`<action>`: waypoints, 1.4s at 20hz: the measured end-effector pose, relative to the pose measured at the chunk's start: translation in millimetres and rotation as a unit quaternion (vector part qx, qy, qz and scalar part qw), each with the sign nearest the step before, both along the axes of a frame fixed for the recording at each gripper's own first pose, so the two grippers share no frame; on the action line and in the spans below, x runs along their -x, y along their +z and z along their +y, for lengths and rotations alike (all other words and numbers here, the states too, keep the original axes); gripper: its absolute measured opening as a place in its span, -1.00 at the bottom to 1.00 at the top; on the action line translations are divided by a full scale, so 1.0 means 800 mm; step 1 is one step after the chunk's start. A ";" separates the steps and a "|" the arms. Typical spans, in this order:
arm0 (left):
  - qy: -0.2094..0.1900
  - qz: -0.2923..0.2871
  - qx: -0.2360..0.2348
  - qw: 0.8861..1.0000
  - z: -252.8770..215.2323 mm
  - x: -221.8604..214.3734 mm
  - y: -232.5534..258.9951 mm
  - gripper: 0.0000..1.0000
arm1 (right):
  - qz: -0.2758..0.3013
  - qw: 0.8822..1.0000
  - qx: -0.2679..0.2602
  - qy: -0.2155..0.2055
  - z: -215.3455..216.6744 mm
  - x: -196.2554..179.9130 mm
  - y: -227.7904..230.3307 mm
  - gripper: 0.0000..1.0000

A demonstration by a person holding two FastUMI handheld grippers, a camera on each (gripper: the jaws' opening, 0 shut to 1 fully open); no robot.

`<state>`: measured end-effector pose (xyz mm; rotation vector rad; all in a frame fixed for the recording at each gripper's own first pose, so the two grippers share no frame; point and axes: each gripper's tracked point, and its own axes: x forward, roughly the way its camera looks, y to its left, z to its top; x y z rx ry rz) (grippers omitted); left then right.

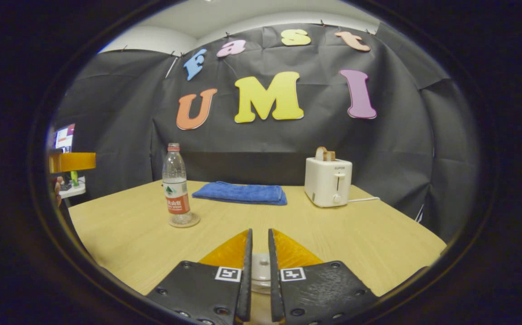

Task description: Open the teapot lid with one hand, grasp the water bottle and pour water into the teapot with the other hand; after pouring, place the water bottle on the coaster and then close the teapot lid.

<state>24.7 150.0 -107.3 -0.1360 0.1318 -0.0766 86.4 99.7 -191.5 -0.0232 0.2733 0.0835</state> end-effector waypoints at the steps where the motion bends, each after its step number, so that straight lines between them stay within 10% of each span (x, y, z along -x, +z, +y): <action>1: 0.002 0.001 0.000 1.000 0.002 0.002 0.001 0.95 | -0.003 1.000 0.001 -0.002 0.001 0.004 0.008 -0.62; 14: 0.019 -0.002 -0.003 1.000 0.023 0.025 0.022 0.95 | -0.053 0.998 0.016 -0.017 0.010 0.080 0.127 0.94; 28: 0.035 -0.016 -0.037 0.999 0.009 0.058 0.039 0.96 | -0.066 0.998 0.002 -0.018 -0.013 0.150 0.152 0.87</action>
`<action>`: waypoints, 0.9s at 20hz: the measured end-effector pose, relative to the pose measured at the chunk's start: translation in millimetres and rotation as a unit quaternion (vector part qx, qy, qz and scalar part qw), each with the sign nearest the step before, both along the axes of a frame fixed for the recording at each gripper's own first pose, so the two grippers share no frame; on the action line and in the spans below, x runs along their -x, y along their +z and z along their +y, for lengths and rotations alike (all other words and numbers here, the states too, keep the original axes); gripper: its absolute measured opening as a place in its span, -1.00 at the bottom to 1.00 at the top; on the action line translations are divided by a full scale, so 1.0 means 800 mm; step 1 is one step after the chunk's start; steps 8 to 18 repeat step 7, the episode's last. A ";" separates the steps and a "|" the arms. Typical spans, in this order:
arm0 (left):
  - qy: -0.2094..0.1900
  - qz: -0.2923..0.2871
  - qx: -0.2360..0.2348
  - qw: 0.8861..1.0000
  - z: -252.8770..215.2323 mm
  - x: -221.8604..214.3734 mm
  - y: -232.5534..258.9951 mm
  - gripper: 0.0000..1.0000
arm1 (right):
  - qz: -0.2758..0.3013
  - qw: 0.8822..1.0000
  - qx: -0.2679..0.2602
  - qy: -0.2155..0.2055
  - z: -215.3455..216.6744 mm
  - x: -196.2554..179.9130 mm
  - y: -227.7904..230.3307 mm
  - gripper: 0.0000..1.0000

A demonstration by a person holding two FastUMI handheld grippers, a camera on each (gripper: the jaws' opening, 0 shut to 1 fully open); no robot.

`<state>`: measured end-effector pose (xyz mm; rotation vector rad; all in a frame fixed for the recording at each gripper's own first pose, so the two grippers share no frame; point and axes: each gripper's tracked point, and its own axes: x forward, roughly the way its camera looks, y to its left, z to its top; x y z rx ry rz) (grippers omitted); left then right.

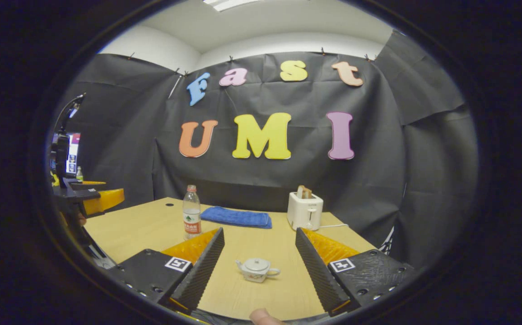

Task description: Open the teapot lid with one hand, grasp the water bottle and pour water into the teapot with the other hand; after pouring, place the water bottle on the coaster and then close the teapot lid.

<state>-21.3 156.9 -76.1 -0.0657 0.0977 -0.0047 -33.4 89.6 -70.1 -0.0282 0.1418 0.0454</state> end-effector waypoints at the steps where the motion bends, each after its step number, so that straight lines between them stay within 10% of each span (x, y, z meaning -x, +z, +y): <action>1: -0.005 0.003 -0.001 1.000 -0.003 0.002 -0.004 0.96 | 0.001 1.000 -0.008 -0.001 -0.003 -0.001 -0.002 0.90; 18: 0.003 0.009 -0.008 1.000 0.007 0.004 -0.009 0.95 | 0.007 0.999 0.006 -0.031 -0.025 -0.010 -0.014 0.91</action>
